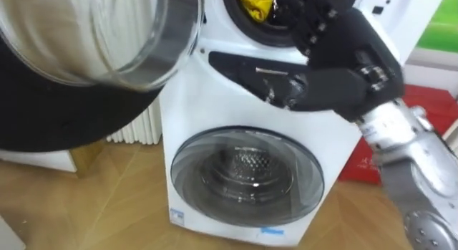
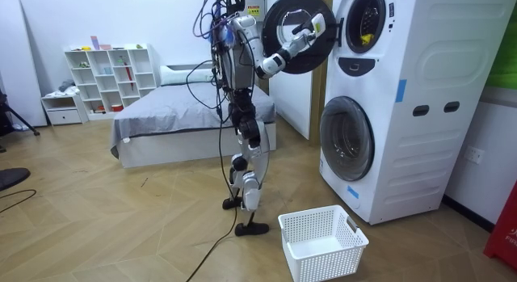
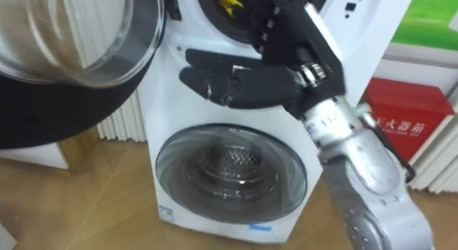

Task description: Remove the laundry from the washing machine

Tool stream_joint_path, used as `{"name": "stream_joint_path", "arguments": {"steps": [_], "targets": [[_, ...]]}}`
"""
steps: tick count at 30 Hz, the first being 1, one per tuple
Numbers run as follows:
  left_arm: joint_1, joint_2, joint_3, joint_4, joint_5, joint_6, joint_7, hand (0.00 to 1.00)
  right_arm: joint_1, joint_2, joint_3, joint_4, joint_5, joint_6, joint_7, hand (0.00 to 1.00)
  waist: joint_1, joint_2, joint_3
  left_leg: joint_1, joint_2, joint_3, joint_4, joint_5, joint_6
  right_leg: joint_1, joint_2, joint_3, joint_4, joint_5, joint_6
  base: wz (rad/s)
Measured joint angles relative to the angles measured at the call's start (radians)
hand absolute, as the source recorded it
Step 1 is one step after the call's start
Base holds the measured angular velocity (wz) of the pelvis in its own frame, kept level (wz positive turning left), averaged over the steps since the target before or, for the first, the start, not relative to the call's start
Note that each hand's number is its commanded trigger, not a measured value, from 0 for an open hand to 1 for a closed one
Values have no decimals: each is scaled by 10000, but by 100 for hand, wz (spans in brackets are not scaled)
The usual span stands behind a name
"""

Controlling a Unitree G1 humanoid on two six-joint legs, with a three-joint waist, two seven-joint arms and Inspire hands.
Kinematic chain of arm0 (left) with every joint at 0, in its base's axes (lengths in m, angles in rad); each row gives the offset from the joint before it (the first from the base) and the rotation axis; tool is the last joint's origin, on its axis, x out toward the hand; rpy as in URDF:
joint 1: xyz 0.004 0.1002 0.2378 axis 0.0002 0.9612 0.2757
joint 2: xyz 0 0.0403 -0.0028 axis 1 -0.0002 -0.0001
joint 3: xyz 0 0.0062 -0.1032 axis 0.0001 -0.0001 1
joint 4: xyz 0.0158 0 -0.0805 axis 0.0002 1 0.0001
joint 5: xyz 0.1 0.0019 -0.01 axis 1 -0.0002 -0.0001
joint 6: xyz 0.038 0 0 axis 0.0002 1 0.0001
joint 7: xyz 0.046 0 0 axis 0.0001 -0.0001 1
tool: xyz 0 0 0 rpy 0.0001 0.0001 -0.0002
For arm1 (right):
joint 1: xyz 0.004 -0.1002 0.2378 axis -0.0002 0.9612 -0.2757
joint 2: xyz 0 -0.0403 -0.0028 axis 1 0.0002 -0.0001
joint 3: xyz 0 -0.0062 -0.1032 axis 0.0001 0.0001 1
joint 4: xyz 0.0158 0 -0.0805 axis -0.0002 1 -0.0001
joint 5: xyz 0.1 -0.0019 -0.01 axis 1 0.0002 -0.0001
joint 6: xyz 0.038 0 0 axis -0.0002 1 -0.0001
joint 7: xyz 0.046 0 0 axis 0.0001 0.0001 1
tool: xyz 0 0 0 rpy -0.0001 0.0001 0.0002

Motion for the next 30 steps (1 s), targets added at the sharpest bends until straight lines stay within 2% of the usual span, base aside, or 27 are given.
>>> {"name": "stream_joint_path", "arguments": {"steps": [4, 5, 6, 7, 8, 9, 10, 11, 12, 13, 14, 15, 16, 18, 19, 20, 21, 22, 23, 24, 25, 26, 27, 29, 30], "targets": [[2, -8, -18, 49, -70, 136, -23, 0, -21, 141, 358, 14, -155, -2, -92, 0, 141, -24, -15, -393, 110, 67, 743, -32, -97, -39, -27, -365, 337, -297, -109, 36], [27, 32, -18, 58, -86, 147, -20, 0, -77, 242, 435, 144, -35, -13, -182, 0, 177, -90, 5, -865, 84, 96, 1459, 167, -12, 29, -131, -309, 303, -352, -207, 62], [40, 70, -30, 92, -72, 177, -11, 0, -87, 366, 530, 313, -23, 3, -398, 0, 109, -260, 26, -1524, -250, -26, 1839, 188, 117, 100, -206, -31, 282, -454, -304, 72], [25, 41, -39, 98, -63, 196, -21, 0, -87, 346, 538, 354, -20, 31, -481, 0, 115, -302, 17, -1806, -521, -100, 1582, 186, 185, 101, -212, 174, 275, -507, -288, 67], [35, -59, -44, 50, 5, 206, -40, 0, -109, 283, 486, 363, -21, 109, -575, 0, 246, -307, -17, -2283, -917, -114, 711, 405, 235, 118, -228, 517, 275, -618, -173, 9], [171, -94, 25, 40, 14, 203, -46, 0, -123, 342, 483, 347, -28, 192, -603, 0, 626, -290, -30, -2584, -1159, -73, 104, 1236, 399, 129, -307, 780, 264, -686, -89, -20], [311, -94, 67, 41, 7, 199, -50, 0, -63, 375, 423, 291, -27, 169, -665, 0, 655, -284, -49, -2644, -1186, -72, -170, 1584, 458, 171, -345, 849, 256, -720, -54, -43], [566, -89, 200, 48, 11, 204, -99, 0, -54, 272, 328, 322, -27, 209, -660, 0, 565, -258, -107, -2629, -1203, -73, -538, 2232, 549, 317, -388, 887, 194, -782, 31, -15], [607, -22, 253, 72, -25, 193, -152, 0, -52, 142, 267, 314, -82, 221, -768, 0, 430, -326, -155, -2499, -1318, -31, -724, 2555, 876, 300, -449, 896, 142, -815, 148, -7], [594, 11, 321, 84, -109, 157, -209, 0, -59, 100, 263, 310, -97, 221, -857, 0, 433, -372, -172, -2458, -1333, 114, -754, 2609, 954, 309, -525, 894, 138, -818, 198, -8], [571, 28, 440, 104, -145, 57, -261, 0, -58, 73, 267, 310, -102, 222, -994, 0, 425, -392, -167, -2419, -1418, 211, -586, 2537, 1089, 418, -675, 851, 80, -824, 228, -11], [490, 44, 437, 103, -145, 19, -260, 0, -58, 69, 263, 278, -107, 218, -1097, 0, 363, -372, -156, -2420, -1528, 251, -328, 2296, 1220, 604, -789, 828, -27, -892, 338, -6], [428, 54, 425, 103, -143, -6, -258, 0, -61, 66, 262, 275, -129, 214, -1179, 0, 334, -376, -160, -2408, -1609, 247, -248, 2180, 1247, 667, -856, 840, -47, -950, 408, 10], [141, 64, 400, 110, -214, -176, -255, 0, -65, 59, 227, 274, -160, 201, -1513, 0, 279, -346, -139, -2296, -1825, 398, 7, 1768, 1448, 815, -1150, 835, 236, -1153, 652, 2], [55, 61, 393, 119, -224, -194, -255, 0, -70, 54, 217, 274, -164, 199, -1584, 0, 279, -328, -127, -2258, -1849, 425, 71, 1666, 1500, 803, -1201, 836, 448, -1168, 681, 0], [-157, 74, 386, 131, -254, -229, -251, 0, -74, 38, 208, 274, -134, 188, -1718, 0, 227, -213, -58, -2195, -1916, 435, 176, 1481, 1585, 700, -1304, 865, 1002, -1199, 737, 0], [-311, 109, 387, 122, -280, -241, -235, 0, -104, 25, 211, 251, -157, 177, -1856, 0, 227, -206, -56, -2104, -2024, 555, 162, 1376, 1702, 388, -1507, 883, 1776, -1269, 873, -5], [-383, 112, 387, 122, -285, -242, -211, 0, -143, 6, 212, 253, -209, 174, -1888, 0, 228, -181, -30, -2017, -2070, 650, 139, 1327, 1754, 222, -1630, 861, 2180, -1274, 900, -19], [-478, 128, 388, 114, -322, -266, -198, 0, -148, -77, 212, 254, -265, 140, -1937, 0, 211, -134, -6, -1803, -2181, 843, 117, 1237, 1874, 29, -1842, 846, 2719, -1214, 1027, -28], [-566, 145, 391, 113, -398, -323, -193, 0, -153, -157, 207, 263, -350, 68, -1984, 0, 210, -5, 35, -1613, -2192, 983, 117, 1076, 1971, -66, -1943, 861, 3094, -1029, 1291, -26], [-619, 171, 386, 102, -408, -333, -192, 0, -156, -157, 203, 277, -373, -5, -2032, 0, 207, 56, 71, -1514, -2189, 1001, 56, 1012, 2004, -97, -1962, 836, 3227, -919, 1393, -25], [-714, 261, 391, 47, -409, -380, -189, 0, -155, -159, 202, 294, -523, -116, -2108, 0, 180, 105, 75, -1364, -2188, 1025, -110, 923, 2061, -294, -1966, 737, 3556, -667, 1441, -20], [-844, 343, 396, 46, -415, -424, -181, 0, -144, -159, 174, 360, -668, -148, -2126, 0, 105, 189, 70, -1241, -2120, 954, -236, 895, 2103, -432, -1925, 661, 3713, -547, 1401, -18], [-1123, 388, 406, 67, -412, -520, -174, 0, -168, -164, 44, 374, -809, -144, -2120, 0, 94, 272, 32, -1125, -1972, 962, -445, 899, 2110, -888, -1822, 573, 3565, -849, 1341, -18], [-1185, 398, 404, 71, -428, -637, -166, 0, -169, -221, -88, 369, -1005, -126, -2111, 0, 29, 323, 29, -1010, -1918, 930, -588, 913, 2126, -1190, -1720, 616, 3106, -942, 1318, -7]]}}
